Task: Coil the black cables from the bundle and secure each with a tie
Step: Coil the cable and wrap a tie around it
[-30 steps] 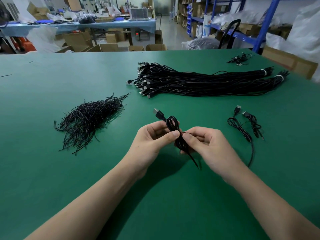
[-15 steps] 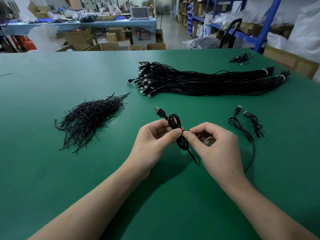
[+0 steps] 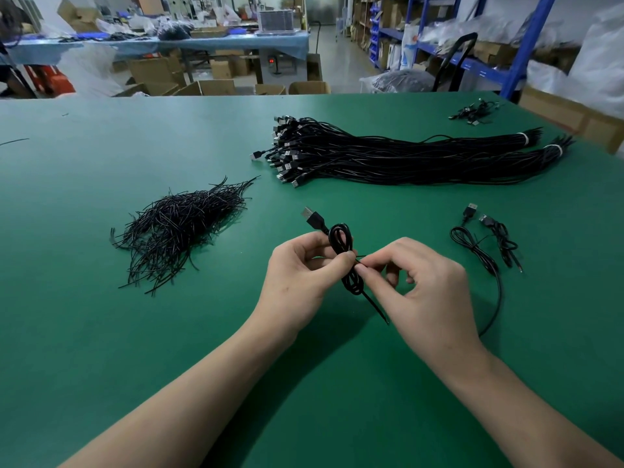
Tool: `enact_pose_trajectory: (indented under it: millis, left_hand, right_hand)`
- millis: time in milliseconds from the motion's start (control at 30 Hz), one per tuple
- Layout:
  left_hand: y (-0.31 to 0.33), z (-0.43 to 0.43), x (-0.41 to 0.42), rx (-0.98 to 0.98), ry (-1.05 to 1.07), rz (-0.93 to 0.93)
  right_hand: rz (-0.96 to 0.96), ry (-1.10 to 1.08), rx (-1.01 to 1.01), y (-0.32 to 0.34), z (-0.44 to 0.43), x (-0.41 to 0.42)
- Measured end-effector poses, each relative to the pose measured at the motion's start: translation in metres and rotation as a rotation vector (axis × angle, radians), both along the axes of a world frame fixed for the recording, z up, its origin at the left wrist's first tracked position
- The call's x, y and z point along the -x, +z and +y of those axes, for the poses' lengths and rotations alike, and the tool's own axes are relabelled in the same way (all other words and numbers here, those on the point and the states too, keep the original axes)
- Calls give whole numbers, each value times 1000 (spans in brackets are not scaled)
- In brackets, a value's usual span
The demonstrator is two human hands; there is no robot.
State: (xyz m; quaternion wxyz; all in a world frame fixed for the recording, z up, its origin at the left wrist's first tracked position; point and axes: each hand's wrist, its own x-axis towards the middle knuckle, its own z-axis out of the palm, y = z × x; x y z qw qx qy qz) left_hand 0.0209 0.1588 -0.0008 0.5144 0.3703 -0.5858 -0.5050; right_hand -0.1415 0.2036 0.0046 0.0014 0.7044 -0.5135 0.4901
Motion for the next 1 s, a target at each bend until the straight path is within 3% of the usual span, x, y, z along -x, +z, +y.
enact_pose_trajectory:
  millis: [100,367,667,900,1000]
  left_hand:
    - [-1,-1,-2,-10,-54,-31]
    - [3,2,-3,-35,-256,3]
    - [5,3,-5,-34,-306,-41]
    - [8,5,-3,-12,-205,-73]
    - [8,8,1,11,-146,-86]
  right_hand:
    - [28,22,23,0,-1,2]
    - [-132,65,-140,10,-5,15]
    - [18,175,-344,12,-9,28]
    - [-222,281,-475,7,-8,22]
    - [-409,347,-486,5,-8,16]
